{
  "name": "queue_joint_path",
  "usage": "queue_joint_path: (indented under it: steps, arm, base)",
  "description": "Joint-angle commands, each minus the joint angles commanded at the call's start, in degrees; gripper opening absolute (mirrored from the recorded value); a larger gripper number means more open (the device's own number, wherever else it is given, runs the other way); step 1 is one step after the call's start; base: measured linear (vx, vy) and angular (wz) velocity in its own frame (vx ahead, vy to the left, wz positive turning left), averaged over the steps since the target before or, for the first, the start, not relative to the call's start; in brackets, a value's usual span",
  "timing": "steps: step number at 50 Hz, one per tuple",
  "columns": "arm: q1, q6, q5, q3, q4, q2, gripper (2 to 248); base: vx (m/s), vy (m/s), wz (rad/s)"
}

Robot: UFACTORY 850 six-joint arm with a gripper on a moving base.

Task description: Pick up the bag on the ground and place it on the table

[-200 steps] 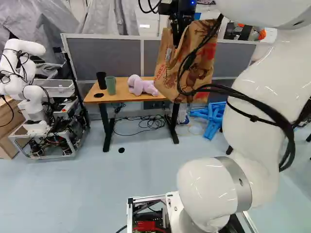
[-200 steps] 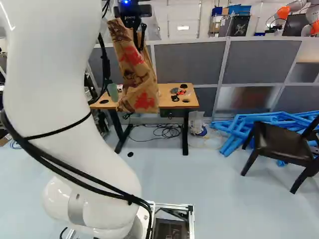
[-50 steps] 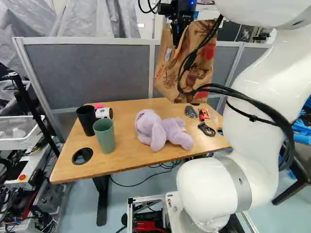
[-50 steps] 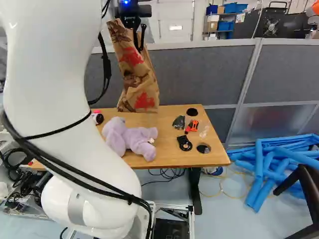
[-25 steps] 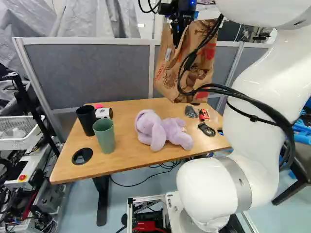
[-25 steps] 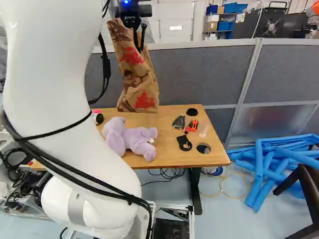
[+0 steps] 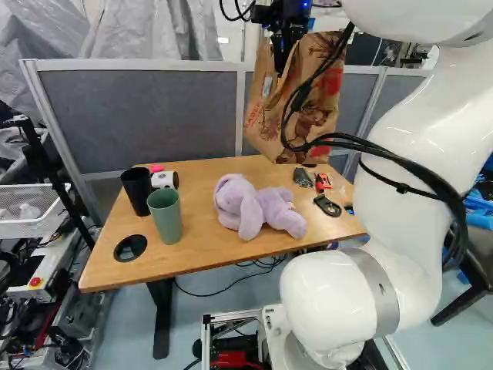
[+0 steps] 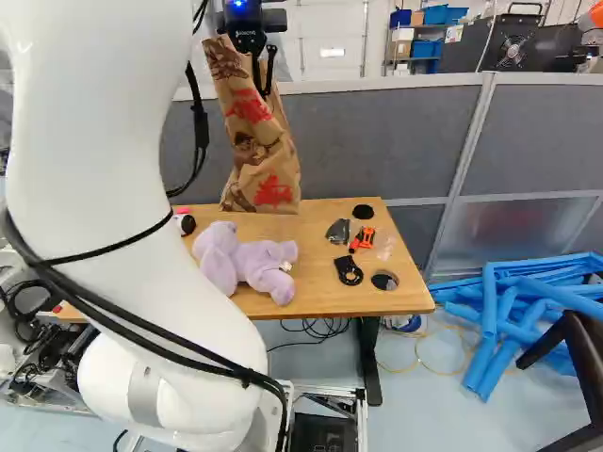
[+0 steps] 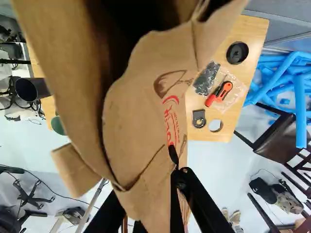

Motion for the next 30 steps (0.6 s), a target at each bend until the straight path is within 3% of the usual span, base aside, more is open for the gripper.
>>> queue_joint_path:
  steps: [15,30]
  arm:
    - [0.0,0.0,0.0,0.0,0.0,0.0,21]
    - [0.0,0.0,0.0,0.0,0.0,0.0,21]
  base:
    - [-0.011,-0.002,0.012]
    - [-0.01,0.034,0.206]
